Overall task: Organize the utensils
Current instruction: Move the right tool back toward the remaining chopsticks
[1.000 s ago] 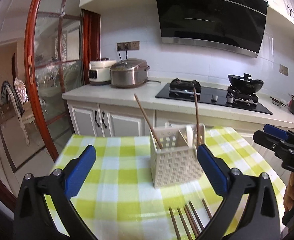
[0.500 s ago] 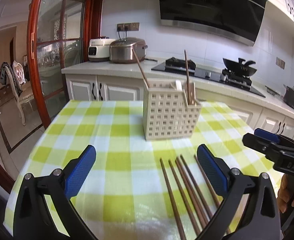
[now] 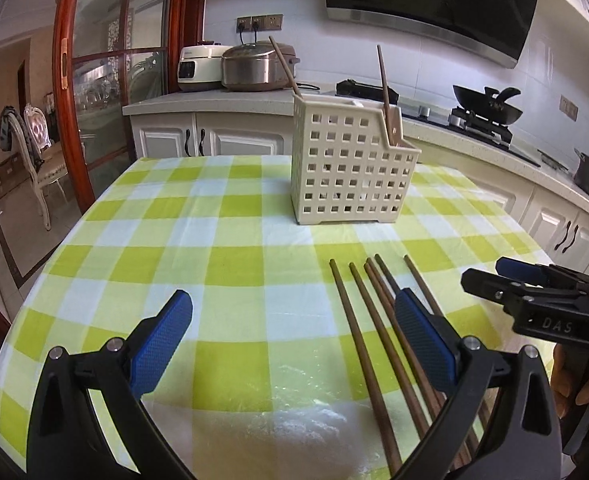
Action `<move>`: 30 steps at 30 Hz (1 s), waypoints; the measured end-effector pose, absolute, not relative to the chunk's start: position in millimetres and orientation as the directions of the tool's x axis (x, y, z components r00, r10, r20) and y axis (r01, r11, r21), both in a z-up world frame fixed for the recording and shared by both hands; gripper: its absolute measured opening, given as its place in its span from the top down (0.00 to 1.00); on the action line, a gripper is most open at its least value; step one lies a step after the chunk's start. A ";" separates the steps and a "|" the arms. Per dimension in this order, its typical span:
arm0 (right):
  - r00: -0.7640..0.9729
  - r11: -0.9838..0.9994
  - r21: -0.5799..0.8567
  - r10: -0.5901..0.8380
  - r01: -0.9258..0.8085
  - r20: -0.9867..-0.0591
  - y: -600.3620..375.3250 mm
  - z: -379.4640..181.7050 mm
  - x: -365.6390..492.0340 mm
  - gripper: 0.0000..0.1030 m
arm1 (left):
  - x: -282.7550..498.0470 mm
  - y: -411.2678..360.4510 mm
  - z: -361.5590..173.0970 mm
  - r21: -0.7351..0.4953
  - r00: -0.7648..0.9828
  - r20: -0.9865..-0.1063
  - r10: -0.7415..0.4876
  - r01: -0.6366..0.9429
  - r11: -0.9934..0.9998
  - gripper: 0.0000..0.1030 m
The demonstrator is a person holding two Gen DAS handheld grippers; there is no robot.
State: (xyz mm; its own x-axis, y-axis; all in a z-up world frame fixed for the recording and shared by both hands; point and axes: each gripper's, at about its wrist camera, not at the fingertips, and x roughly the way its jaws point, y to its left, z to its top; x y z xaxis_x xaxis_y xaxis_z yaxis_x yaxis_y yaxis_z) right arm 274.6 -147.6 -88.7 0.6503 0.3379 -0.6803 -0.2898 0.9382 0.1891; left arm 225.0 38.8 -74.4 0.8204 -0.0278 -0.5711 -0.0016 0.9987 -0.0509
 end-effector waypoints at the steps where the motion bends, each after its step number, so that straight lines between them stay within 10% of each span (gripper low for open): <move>1: 0.646 0.942 0.177 0.326 -0.286 -0.691 -144.8 -92.1 276.5 0.27 | 225.4 38.8 -75.2 -0.050 0.820 -0.572 -0.028 -0.001 0.999 0.05; 19: 0.598 0.960 0.025 0.195 -0.280 -0.778 -107.1 -118.1 300.8 0.64 | 236.9 52.7 -92.7 -0.077 0.792 -0.609 -0.029 -0.022 0.997 0.05; 30: 0.600 0.957 0.011 0.190 -0.289 -0.777 -103.3 -120.5 303.3 0.68 | 245.3 56.4 -101.5 -0.099 0.760 -0.649 -0.039 -0.033 0.995 0.05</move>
